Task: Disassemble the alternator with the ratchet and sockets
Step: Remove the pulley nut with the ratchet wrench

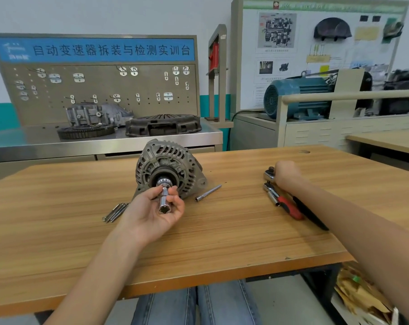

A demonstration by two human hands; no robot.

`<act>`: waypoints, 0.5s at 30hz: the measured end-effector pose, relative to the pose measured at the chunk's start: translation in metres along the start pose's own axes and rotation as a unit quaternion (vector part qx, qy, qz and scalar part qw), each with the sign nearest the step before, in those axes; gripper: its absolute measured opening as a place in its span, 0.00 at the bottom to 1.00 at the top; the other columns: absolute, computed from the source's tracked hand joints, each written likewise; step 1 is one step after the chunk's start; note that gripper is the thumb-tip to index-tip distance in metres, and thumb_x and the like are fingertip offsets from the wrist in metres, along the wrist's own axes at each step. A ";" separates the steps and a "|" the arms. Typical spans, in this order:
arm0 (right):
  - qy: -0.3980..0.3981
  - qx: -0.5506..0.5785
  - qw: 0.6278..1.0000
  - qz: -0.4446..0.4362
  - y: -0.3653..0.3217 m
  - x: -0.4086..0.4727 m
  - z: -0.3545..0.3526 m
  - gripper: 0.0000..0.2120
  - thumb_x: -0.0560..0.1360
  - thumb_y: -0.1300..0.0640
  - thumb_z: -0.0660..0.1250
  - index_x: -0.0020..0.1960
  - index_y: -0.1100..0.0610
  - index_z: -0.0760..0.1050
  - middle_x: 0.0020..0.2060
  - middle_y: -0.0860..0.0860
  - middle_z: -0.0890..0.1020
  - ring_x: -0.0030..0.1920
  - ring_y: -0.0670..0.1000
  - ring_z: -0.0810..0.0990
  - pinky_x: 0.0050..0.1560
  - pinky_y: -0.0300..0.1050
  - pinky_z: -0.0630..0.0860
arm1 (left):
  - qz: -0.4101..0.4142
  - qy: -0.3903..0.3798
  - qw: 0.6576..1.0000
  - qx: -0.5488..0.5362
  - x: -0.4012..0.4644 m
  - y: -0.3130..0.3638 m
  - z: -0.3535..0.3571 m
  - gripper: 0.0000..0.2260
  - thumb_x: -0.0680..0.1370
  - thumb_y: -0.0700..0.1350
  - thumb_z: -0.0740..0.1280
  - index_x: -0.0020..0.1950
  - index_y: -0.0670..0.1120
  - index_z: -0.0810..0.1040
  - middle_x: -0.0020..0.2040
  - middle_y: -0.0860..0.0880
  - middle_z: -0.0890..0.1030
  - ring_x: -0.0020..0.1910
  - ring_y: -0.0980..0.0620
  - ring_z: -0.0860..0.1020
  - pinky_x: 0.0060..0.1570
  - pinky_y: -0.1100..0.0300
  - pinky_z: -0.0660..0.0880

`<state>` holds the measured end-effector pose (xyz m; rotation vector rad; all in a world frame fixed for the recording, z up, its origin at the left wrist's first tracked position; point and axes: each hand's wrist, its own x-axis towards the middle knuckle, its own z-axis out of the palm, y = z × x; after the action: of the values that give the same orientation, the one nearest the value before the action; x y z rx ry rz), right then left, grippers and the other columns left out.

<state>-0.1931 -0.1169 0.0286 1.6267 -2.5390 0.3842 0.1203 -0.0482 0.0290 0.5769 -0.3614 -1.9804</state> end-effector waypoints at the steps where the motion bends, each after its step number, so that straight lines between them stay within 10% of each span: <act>1: 0.023 -0.002 1.000 -0.006 -0.003 -0.003 -0.004 0.06 0.78 0.63 0.61 0.49 0.64 0.77 0.32 0.52 0.71 0.39 0.54 0.75 0.38 0.45 0.72 | 0.001 0.001 1.000 0.008 -0.001 -0.001 0.001 0.10 0.81 0.42 0.58 0.52 0.36 0.73 0.31 0.44 0.75 0.26 0.53 0.71 0.26 0.62 0.75; 5: 0.185 0.111 0.968 -0.131 -0.042 -0.026 -0.022 0.11 0.79 0.61 0.58 0.53 0.63 0.78 0.42 0.56 0.76 0.44 0.57 0.77 0.42 0.49 0.75 | 0.015 0.042 0.998 0.037 -0.005 -0.004 0.005 0.06 0.80 0.40 0.61 0.47 0.37 0.71 0.33 0.43 0.73 0.26 0.53 0.71 0.29 0.60 0.77; 9: 0.107 0.307 0.905 -0.276 -0.112 -0.073 -0.015 0.13 0.79 0.57 0.61 0.61 0.61 0.75 0.53 0.55 0.80 0.49 0.51 0.79 0.51 0.44 0.75 | 0.024 0.104 0.992 0.061 -0.010 -0.003 0.006 0.05 0.77 0.38 0.67 0.45 0.37 0.73 0.39 0.40 0.73 0.32 0.52 0.72 0.31 0.55 0.80; 15: 0.097 0.439 0.880 -0.154 -0.160 -0.103 0.019 0.17 0.77 0.43 0.63 0.46 0.58 0.71 0.43 0.51 0.74 0.39 0.50 0.74 0.39 0.40 0.69 | 0.001 0.134 0.983 0.121 -0.015 0.001 0.004 0.07 0.72 0.39 0.72 0.43 0.39 0.76 0.34 0.43 0.77 0.32 0.52 0.76 0.35 0.54 0.80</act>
<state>-0.0036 -0.0948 0.0122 2.0310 -1.9702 1.7391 0.1241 -0.0354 0.0364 0.9868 -0.4371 -1.8380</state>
